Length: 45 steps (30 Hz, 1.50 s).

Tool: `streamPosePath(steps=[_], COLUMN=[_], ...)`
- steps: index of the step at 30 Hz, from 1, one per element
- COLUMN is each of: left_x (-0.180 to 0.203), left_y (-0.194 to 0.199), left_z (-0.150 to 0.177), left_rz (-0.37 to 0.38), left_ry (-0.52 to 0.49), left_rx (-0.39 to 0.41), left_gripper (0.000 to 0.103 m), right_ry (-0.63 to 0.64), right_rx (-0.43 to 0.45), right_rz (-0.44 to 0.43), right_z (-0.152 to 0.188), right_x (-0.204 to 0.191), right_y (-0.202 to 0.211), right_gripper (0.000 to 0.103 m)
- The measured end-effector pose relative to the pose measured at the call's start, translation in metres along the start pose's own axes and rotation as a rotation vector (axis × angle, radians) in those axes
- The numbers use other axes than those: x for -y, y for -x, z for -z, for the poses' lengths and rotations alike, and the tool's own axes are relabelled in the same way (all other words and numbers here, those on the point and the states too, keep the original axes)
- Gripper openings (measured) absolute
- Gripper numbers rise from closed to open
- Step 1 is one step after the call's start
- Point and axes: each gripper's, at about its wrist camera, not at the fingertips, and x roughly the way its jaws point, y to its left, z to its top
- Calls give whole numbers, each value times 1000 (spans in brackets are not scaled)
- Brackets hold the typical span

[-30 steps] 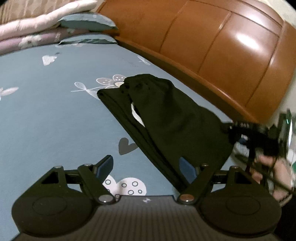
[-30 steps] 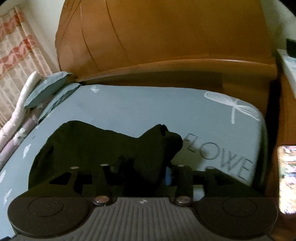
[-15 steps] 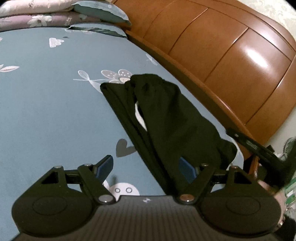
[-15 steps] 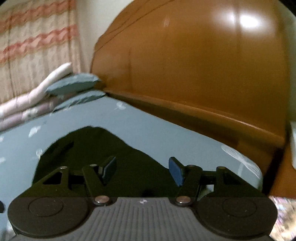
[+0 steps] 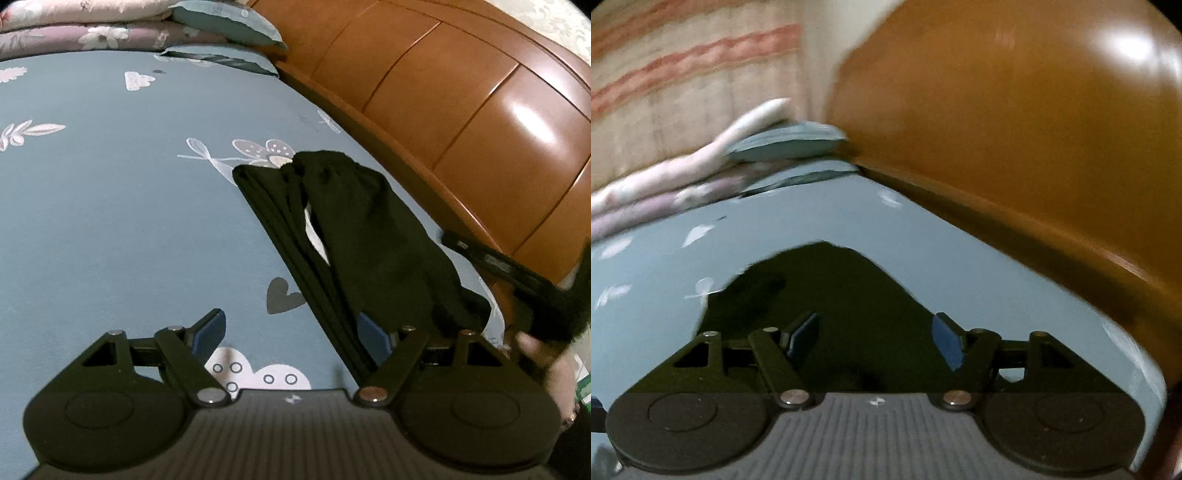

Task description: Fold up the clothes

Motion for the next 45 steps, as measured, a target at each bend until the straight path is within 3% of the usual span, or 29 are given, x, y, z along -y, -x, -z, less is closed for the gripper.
streamPosePath(steps=[3, 7, 10, 14, 16, 20, 26, 32, 35, 38, 40, 45], left_x=[-3, -14, -25, -26, -19, 11, 23, 13, 8, 8, 10, 14], left_y=[11, 19, 19, 9, -5, -51, -133, -179, -194, -189, -179, -169], left_z=[0, 0, -9, -42, -63, -102, -138, -138, -133, -135, -137, -140], left_rz=[-19, -39, -2, 92, 120, 99, 97, 131, 223, 210, 192, 146], left_ry=[0, 15, 73, 110, 85, -48, -57, -26, 7, -6, -23, -48], left_rx=[17, 21, 18, 33, 24, -20, -81, -160, -233, -212, -181, -148], left_gripper=[79, 79, 79, 76, 69, 54, 51, 51, 50, 25, 18, 20], right_ry=[93, 158, 49, -131, -145, -82, -58, -122, -137, -145, -149, -154], right_rx=[-77, -112, -55, 71, 121, 155, 166, 148, 140, 139, 138, 132], right_rz=[-31, 25, 16, -81, -113, -184, -221, -242, -254, -261, -261, -264], right_z=[7, 21, 18, 41, 52, 56, 56, 56, 56, 56, 55, 54], right_x=[-21, -44, -42, -37, -42, -56, -58, -46, -44, -43, -42, -42], right_y=[-34, -43, -13, 31, 43, 40, 36, 33, 30, 31, 31, 32], right_gripper=[72, 79, 81, 92, 97, 99, 100, 100, 100, 100, 100, 100])
